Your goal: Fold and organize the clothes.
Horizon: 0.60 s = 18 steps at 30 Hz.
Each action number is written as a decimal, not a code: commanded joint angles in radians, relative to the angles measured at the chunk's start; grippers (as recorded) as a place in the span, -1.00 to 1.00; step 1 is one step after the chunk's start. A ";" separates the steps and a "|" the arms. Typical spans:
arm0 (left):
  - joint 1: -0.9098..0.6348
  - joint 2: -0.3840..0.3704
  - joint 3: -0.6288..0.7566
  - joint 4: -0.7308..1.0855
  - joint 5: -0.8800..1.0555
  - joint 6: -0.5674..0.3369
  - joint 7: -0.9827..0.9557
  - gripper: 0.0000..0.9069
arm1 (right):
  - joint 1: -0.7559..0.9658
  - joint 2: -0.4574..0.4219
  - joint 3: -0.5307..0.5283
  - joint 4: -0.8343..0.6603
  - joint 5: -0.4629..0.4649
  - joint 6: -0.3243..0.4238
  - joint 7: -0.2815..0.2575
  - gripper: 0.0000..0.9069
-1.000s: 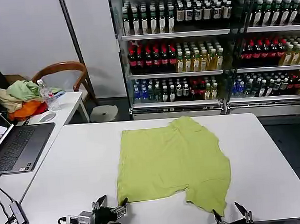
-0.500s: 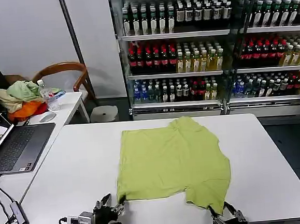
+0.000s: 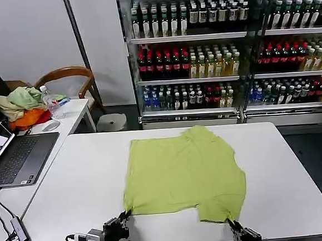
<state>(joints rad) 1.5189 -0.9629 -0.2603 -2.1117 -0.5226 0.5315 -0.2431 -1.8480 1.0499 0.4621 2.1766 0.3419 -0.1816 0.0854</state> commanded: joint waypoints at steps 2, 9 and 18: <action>0.030 0.011 -0.022 -0.045 0.030 -0.022 0.045 -0.91 | -0.049 -0.006 0.038 0.076 -0.044 0.036 -0.023 -1.00; 0.137 0.035 -0.133 -0.112 0.029 -0.066 0.127 -0.91 | -0.173 -0.009 0.094 0.102 -0.116 0.105 -0.061 -1.00; 0.311 0.055 -0.284 -0.145 0.065 -0.071 0.179 -0.91 | -0.288 0.006 0.159 0.130 -0.140 0.212 -0.102 -1.00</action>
<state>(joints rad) 1.7118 -0.9136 -0.4392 -2.2280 -0.4852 0.4779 -0.1094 -2.0350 1.0562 0.5719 2.2818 0.2341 -0.0528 0.0092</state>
